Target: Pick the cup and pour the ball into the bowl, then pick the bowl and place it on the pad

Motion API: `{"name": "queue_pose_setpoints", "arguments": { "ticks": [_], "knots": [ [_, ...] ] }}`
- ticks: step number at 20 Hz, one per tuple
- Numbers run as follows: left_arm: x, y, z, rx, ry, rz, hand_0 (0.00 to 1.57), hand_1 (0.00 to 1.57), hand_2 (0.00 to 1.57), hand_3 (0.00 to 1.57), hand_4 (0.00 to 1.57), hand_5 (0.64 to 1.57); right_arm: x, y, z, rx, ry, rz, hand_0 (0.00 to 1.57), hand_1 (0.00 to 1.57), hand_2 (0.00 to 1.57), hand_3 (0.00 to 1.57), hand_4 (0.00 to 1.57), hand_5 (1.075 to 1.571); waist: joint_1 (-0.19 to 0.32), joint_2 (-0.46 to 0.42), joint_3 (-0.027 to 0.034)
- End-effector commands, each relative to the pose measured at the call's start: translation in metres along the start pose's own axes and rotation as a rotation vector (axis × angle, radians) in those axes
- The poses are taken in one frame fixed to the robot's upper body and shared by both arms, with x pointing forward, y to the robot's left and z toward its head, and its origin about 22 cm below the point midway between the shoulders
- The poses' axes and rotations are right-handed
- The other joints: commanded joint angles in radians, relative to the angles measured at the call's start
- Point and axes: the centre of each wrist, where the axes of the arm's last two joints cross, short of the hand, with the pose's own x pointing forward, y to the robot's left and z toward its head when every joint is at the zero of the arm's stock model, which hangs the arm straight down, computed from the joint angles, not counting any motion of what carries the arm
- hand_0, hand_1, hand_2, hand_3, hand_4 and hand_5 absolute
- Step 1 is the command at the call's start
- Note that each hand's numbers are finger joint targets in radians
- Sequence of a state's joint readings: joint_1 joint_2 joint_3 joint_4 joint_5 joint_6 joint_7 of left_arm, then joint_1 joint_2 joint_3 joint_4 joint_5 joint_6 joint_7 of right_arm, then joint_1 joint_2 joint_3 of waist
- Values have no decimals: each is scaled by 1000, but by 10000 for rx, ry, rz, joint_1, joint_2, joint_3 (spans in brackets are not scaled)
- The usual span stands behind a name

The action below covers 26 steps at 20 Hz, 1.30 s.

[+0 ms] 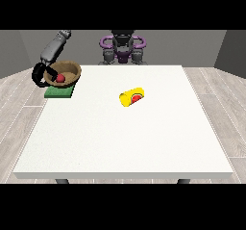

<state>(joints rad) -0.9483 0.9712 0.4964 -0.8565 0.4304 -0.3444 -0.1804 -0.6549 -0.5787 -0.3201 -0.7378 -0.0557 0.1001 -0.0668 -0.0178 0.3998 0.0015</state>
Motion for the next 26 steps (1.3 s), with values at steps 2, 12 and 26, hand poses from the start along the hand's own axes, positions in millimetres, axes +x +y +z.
{"name": "queue_pose_setpoints", "arguments": {
  "ticks": [2, 12, 26],
  "knots": [
    [23, -7, -12, -184, -483, 91, 0, 0, 0, 0, 127, 1532, 19, -27, -8, -429, -575, 294, 1571, 1571, 1571, 586, 1299, 1552, 158, 472, 0],
    [30, -17, -8, -268, -248, 402, 0, 0, 0, 0, 0, 1529, 15, -77, -1, -627, -200, 303, 1571, 1571, 1571, 705, 1256, 1559, 397, 84, -4],
    [-4, -14, 9, -469, 60, 333, 0, 0, 0, 0, 0, 1525, -27, -39, 3, -236, 847, -172, 1571, 1571, 1571, 1130, 1117, 1568, 390, -279, -4]
  ]
}}
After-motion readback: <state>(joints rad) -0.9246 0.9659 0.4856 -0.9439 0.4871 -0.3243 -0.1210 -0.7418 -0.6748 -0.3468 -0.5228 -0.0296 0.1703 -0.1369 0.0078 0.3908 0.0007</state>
